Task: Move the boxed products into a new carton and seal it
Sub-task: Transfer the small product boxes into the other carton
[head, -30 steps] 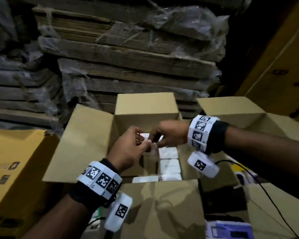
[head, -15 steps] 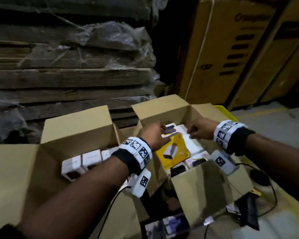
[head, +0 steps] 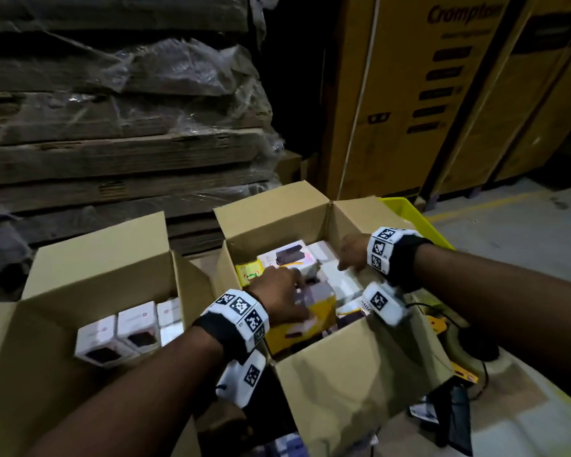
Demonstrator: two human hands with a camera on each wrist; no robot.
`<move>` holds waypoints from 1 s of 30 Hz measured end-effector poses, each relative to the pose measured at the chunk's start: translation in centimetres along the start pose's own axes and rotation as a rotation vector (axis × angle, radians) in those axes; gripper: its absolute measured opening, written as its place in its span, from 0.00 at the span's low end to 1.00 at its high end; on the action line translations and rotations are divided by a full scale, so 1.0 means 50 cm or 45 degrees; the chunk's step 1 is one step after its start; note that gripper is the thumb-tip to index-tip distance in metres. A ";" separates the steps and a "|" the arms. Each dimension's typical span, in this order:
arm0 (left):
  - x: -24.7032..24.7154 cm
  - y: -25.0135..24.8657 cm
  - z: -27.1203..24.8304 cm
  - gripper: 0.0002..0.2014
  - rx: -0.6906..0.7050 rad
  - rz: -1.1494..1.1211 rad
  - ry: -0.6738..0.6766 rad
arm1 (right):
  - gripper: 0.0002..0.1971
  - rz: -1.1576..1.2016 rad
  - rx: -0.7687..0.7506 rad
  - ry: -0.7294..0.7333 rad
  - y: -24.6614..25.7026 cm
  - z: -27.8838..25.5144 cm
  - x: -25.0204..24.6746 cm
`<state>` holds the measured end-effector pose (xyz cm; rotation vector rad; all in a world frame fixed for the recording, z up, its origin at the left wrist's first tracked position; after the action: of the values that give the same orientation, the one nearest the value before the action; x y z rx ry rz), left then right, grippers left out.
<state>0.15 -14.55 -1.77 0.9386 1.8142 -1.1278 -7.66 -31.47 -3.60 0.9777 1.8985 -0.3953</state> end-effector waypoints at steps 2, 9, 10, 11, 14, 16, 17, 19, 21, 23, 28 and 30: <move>0.022 -0.019 -0.015 0.24 0.070 -0.015 0.129 | 0.18 -0.041 -0.011 0.058 0.017 0.001 0.001; 0.051 -0.020 -0.039 0.23 0.132 -0.111 0.325 | 0.30 0.001 -0.173 0.182 0.110 0.032 0.006; 0.048 -0.022 -0.042 0.26 0.149 -0.112 0.307 | 0.31 -0.025 -0.186 0.146 0.125 0.032 0.000; 0.045 -0.023 -0.043 0.28 0.160 -0.099 0.291 | 0.31 -0.059 -0.225 0.079 0.143 0.037 -0.009; 0.035 -0.035 -0.042 0.30 0.208 -0.027 0.230 | 0.34 -0.233 -0.304 -0.077 0.175 0.045 -0.024; 0.030 -0.041 -0.041 0.32 0.247 0.008 0.193 | 0.37 -0.317 -0.336 -0.139 0.179 0.051 -0.022; 0.028 -0.041 -0.041 0.33 0.258 0.001 0.179 | 0.39 -0.357 -0.348 -0.157 0.179 0.049 -0.018; 0.028 -0.035 -0.040 0.33 0.264 -0.028 0.173 | 0.40 -0.418 -0.351 -0.188 0.175 0.052 -0.008; 0.028 -0.029 -0.041 0.31 0.259 -0.054 0.175 | 0.42 -0.481 -0.351 -0.198 0.174 0.054 0.000; 0.029 -0.024 -0.041 0.30 0.252 -0.077 0.185 | 0.45 -0.499 -0.329 -0.221 0.175 0.051 0.000; 0.022 -0.019 -0.041 0.26 0.241 -0.201 0.180 | 0.46 -0.417 -0.376 -0.105 0.181 0.035 -0.007; 0.002 -0.010 -0.035 0.23 0.219 -0.344 0.073 | 0.51 -0.294 -0.349 -0.067 0.165 0.022 -0.027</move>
<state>-0.72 -13.09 -1.18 0.8466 1.9564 -1.4560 -0.34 -27.62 -2.01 0.5647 1.9616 -0.2809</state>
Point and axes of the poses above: each hand's wrist, its own z-axis towards the middle knuckle, its own x-axis out of the palm, y = z × x, the point moved 8 cm from there along z, towards the middle knuckle
